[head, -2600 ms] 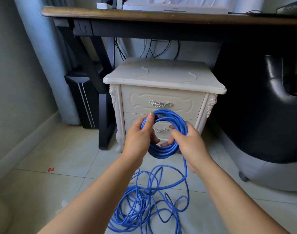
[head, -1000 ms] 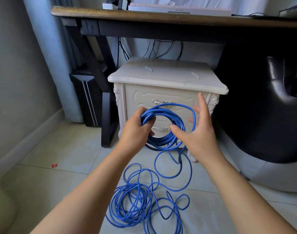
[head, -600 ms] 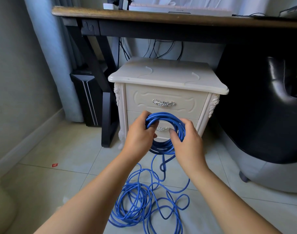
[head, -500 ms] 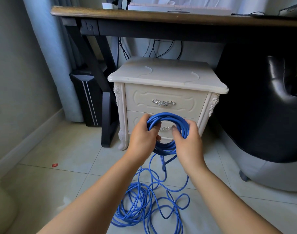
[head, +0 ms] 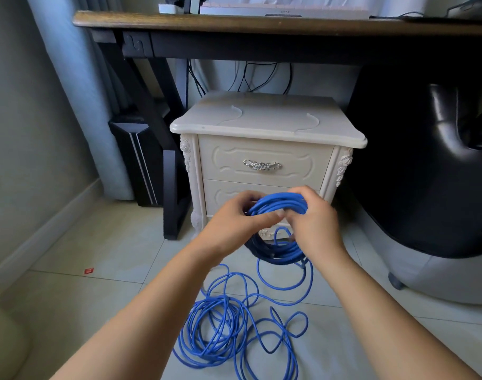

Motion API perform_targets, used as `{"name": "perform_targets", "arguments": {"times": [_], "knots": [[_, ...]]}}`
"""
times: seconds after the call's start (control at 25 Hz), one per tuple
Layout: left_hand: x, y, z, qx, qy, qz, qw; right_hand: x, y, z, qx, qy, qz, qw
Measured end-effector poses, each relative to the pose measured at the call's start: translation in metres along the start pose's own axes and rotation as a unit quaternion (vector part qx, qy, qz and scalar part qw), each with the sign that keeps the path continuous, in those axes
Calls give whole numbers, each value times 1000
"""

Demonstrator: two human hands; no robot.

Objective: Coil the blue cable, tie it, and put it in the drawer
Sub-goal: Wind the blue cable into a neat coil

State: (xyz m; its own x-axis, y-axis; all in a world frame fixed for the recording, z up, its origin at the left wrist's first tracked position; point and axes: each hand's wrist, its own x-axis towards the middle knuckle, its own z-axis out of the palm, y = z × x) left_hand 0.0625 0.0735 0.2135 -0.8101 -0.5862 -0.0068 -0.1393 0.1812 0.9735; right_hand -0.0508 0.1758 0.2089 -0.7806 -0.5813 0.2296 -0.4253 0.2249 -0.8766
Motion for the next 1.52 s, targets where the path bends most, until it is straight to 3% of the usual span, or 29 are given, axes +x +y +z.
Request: {"name": "perform_targets", "arguments": {"times": [0.16,0.24,0.4,0.6,0.8,0.92,1.08,1.16,1.28,1.36,1.44,1.52], "knots": [[-2,-1,4,156,-8,44,987,-8,-7,-2,-188,-103,-87,973],[-2,-2,6,148,-13,55,987,-8,-9,-2,-201,-101,-83,971],[4,-5,6,29,26,64,997,-6,-10,-1,29,-78,26,996],[9,-4,9,-177,126,19,976,-16,-6,2,242,-119,119,956],[9,-8,21,-275,184,-21,943,-20,-5,16,328,-70,190,923],[8,-11,22,-242,126,-36,961,-11,-1,10,340,-28,192,920],[4,-3,4,-273,-29,-38,961,-1,-1,-4,220,-35,118,968],[1,0,-5,-224,-46,-27,973,-1,-3,-7,142,-81,73,984],[0,3,-10,-25,-64,10,998,0,-3,-11,-21,-146,9,989],[-2,3,-8,110,-66,14,992,-1,-1,-11,-124,-184,-38,974],[-2,1,-4,188,-54,23,980,-3,0,-9,-143,-187,-35,971],[-2,0,0,179,-41,39,982,-3,-1,-8,-77,-175,6,982]]}}
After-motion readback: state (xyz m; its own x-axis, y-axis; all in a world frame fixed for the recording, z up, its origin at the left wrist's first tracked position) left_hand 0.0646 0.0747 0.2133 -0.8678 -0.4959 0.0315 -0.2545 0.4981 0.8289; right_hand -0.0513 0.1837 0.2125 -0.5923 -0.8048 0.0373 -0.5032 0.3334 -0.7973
